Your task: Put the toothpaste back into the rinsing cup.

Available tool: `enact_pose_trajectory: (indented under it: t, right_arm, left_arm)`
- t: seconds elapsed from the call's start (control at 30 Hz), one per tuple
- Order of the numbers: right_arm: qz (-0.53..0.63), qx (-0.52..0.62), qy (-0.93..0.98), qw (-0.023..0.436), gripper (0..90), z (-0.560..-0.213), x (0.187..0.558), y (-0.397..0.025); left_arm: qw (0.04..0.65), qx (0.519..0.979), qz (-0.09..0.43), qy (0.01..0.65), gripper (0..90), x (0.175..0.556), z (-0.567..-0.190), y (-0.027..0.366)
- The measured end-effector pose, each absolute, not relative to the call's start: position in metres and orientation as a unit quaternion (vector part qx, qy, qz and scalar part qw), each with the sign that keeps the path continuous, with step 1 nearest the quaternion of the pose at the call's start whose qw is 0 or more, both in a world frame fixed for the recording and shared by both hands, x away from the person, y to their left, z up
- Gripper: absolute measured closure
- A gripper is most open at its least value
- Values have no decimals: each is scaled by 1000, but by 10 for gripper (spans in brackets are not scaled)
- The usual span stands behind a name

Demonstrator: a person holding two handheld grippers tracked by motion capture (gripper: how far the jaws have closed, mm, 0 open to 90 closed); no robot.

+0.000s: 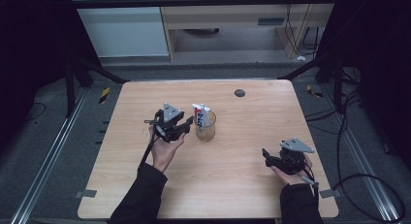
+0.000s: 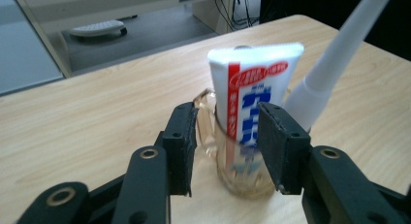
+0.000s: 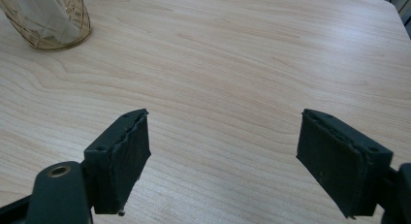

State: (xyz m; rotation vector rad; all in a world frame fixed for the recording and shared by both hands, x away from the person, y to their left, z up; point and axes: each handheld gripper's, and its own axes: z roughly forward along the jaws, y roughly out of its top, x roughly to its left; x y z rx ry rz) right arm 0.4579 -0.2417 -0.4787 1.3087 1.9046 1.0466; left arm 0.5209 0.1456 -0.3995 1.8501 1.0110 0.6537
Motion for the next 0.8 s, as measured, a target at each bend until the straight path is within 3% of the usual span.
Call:
enact_pose_trajectory:
  t: [0.5, 0.8]
  right_arm:
    - [391, 498, 715, 297, 187, -480, 457, -244]
    - [393, 503, 712, 291, 174, -480, 455, -244]
  left_arm:
    - [397, 768, 256, 432, 489, 479, -445, 216]
    - [389, 753, 243, 471, 425, 467, -462, 254]
